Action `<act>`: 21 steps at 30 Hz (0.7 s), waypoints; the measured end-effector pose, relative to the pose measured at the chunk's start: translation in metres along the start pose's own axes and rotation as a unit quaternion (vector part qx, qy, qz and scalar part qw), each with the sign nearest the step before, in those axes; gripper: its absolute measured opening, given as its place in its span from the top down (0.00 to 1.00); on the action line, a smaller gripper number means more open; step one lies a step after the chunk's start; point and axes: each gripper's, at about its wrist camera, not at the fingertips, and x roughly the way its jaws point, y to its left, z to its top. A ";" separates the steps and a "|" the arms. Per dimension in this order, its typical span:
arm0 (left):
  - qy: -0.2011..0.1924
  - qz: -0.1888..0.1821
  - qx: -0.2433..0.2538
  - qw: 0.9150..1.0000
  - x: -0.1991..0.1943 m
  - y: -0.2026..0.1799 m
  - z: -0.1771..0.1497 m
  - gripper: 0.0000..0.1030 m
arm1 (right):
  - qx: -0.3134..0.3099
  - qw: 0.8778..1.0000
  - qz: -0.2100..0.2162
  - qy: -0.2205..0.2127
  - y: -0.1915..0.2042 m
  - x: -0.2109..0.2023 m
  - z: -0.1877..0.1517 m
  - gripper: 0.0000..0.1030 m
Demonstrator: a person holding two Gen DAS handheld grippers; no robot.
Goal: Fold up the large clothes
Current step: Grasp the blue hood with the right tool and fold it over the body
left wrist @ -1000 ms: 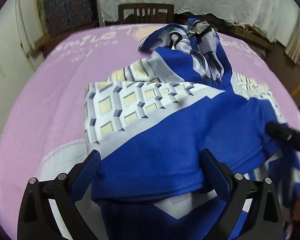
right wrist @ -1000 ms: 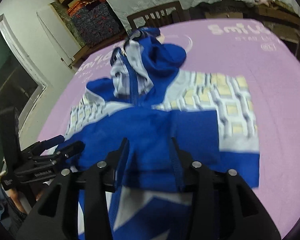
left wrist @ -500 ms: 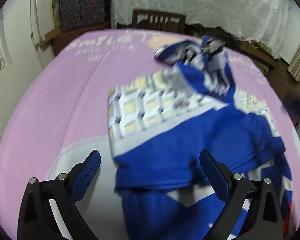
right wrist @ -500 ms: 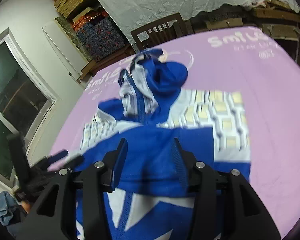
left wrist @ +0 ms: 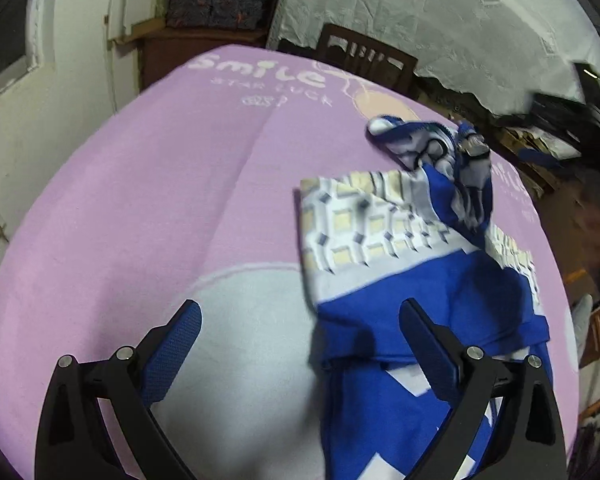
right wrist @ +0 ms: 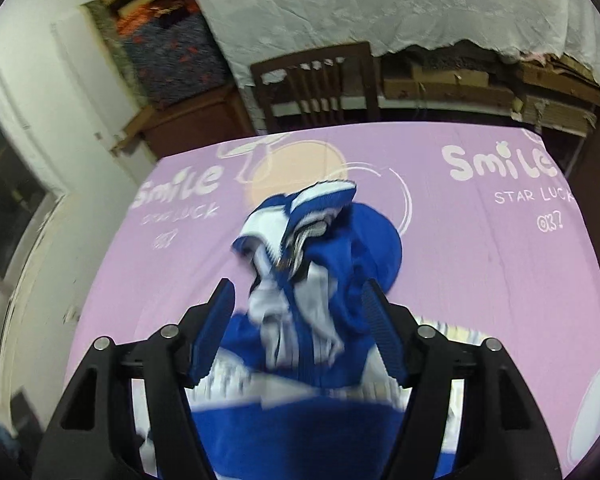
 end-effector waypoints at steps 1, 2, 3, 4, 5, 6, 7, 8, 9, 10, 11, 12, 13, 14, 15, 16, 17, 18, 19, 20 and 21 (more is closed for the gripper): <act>0.002 0.004 0.012 1.000 0.002 -0.006 -0.002 0.03 | 0.008 1.000 -0.008 0.007 -0.001 0.014 0.009 0.37; 0.002 0.010 0.022 1.000 0.002 -0.010 -0.004 0.03 | 0.014 1.000 -0.011 0.013 -0.002 0.024 0.015 0.37; 0.001 0.019 0.037 0.999 0.004 -0.016 -0.006 0.03 | 0.025 0.999 -0.013 0.021 -0.004 0.037 0.022 0.37; 0.001 0.027 0.051 0.998 0.005 -0.020 -0.007 0.03 | 0.041 0.999 -0.011 0.033 -0.009 0.052 0.031 0.37; 0.000 0.040 0.069 0.997 0.006 -0.026 -0.009 0.03 | 0.052 0.998 -0.008 0.040 -0.013 0.062 0.036 0.37; 0.000 0.049 0.078 0.996 0.007 -0.028 -0.010 0.03 | 0.072 0.996 -0.005 0.050 -0.019 0.075 0.042 0.37; 0.002 0.056 0.084 0.995 0.009 -0.030 -0.012 0.03 | 0.086 0.995 -0.001 0.055 -0.024 0.083 0.044 0.36; 0.006 0.059 0.088 0.994 0.012 -0.031 -0.012 0.03 | 0.106 0.992 0.011 0.061 -0.031 0.094 0.047 0.36; 0.012 0.056 0.088 0.994 0.014 -0.031 -0.013 0.03 | 0.120 0.990 0.022 0.068 -0.037 0.103 0.048 0.35; 0.016 0.052 0.087 0.995 0.015 -0.030 -0.013 0.03 | 0.133 0.987 0.032 0.080 -0.043 0.114 0.048 0.35; 0.020 0.048 0.083 0.995 0.017 -0.029 -0.013 0.03 | 0.139 0.986 0.034 0.082 -0.046 0.120 0.048 0.35; 0.023 0.046 0.081 0.995 0.018 -0.028 -0.013 0.03 | 0.145 0.986 0.037 0.079 -0.049 0.123 0.048 0.35; 0.025 0.048 0.080 0.995 0.020 -0.027 -0.013 0.03 | 0.146 0.986 0.039 0.072 -0.050 0.124 0.048 0.42; 0.027 0.050 0.079 0.995 0.021 -0.026 -0.014 0.03 | 0.139 0.988 0.045 0.058 -0.051 0.123 0.047 0.55; 0.029 0.052 0.080 0.995 0.022 -0.025 -0.014 0.03 | 0.131 0.990 0.043 0.043 -0.050 0.118 0.047 0.87; 0.030 0.052 0.080 0.995 0.022 -0.025 -0.014 0.03 | 0.122 0.991 0.038 0.025 -0.049 0.111 0.046 0.90; 0.029 0.051 0.078 0.995 0.021 -0.023 -0.014 0.03 | 0.101 0.994 0.033 -0.003 -0.044 0.097 0.045 0.91; 0.027 0.052 0.077 0.995 0.020 -0.022 -0.013 0.03 | 0.070 0.997 0.035 -0.026 -0.036 0.081 0.044 0.91; 0.025 0.054 0.077 0.995 0.019 -0.021 -0.013 0.03 | 0.037 0.997 0.041 -0.047 -0.027 0.063 0.041 0.91; 0.022 0.057 0.075 0.995 0.017 -0.020 -0.012 0.03 | 0.013 0.997 0.047 -0.060 -0.021 0.048 0.037 0.92; 0.020 0.059 0.073 0.995 0.016 -0.018 -0.012 0.03 | -0.025 0.995 0.053 -0.079 -0.012 0.026 0.028 0.92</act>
